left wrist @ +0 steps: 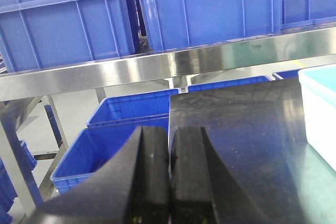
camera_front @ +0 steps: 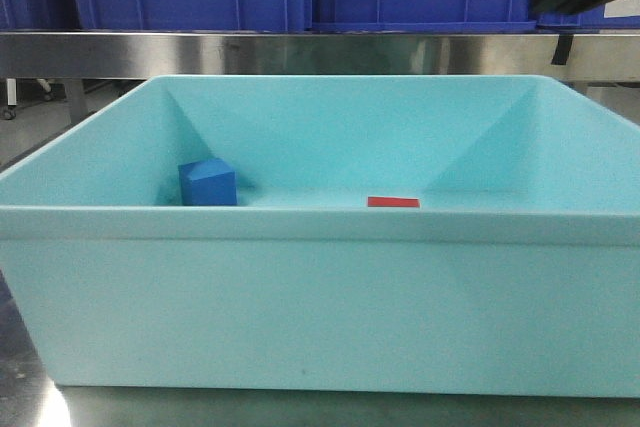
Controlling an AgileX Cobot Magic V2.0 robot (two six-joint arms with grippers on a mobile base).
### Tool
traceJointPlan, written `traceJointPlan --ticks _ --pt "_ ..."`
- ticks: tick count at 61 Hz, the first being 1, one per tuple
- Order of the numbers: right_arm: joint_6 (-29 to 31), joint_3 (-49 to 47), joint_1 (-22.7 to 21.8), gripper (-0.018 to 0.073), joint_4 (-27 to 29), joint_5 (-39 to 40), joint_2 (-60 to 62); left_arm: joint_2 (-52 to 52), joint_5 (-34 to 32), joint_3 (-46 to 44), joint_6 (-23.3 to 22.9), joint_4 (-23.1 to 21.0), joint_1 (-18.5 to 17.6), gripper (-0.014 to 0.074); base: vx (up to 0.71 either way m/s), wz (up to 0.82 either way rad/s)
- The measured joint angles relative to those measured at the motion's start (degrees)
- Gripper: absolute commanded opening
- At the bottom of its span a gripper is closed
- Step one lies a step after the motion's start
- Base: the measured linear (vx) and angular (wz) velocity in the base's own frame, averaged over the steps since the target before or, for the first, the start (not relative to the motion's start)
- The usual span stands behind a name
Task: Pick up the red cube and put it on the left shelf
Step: 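Move the right arm above the teal bin toward the red cube, then lower the right gripper onto the red cube and close it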
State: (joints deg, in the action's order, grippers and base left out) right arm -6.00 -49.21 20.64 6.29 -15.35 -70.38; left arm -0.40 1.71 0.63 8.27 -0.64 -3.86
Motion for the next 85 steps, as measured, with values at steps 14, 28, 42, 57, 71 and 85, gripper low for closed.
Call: traceJointPlan --ticks 14,28,42,57,71,85 --pt "0.0 -2.3 7.0 0.0057 0.1 0.1 -7.4 0.0 0.0 0.0 0.0 0.0 0.0 0.0106 0.01 -0.04" --pt "0.0 -3.7 11.3 0.0168 0.1 0.5 -11.8 0.0 0.0 0.0 0.0 0.0 0.0 0.0106 0.00 0.03" --pt "0.0 -5.5 13.2 0.0638 0.2 0.0 -14.5 0.0 0.0 0.0 0.0 0.0 0.0 0.0106 -0.01 0.03" --pt "0.0 -6.6 13.3 0.0604 0.2 -5.1 -16.6 0.0 0.0 0.0 0.0 0.0 0.0 0.0106 0.00 0.00" --pt "0.0 -6.6 13.3 0.0604 0.2 -6.1 -17.4 0.0 0.0 0.0 0.0 0.0 0.0 0.0106 0.00 0.00" --pt "0.0 -6.6 13.3 0.0604 0.2 -6.2 -17.5 0.0 0.0 0.0 0.0 0.0 0.0 0.0106 0.00 0.00"
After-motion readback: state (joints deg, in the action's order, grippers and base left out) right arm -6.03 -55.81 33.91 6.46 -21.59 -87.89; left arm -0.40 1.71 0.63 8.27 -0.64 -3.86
